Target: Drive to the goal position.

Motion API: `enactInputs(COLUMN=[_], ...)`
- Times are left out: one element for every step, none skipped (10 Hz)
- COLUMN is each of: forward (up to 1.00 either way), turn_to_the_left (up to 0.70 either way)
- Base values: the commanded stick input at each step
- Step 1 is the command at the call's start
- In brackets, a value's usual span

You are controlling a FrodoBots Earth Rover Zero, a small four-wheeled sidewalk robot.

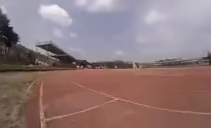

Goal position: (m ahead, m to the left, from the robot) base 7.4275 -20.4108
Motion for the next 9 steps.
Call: enactInputs(forward=[0.70,0.70,0.70,0.70,0.70,0.70,0.70,0.70,0.70], turn_to_the_left=[-0.35,-0.35,-0.35,-0.35,-0.35,-0.35,-0.35,-0.35,-0.35])
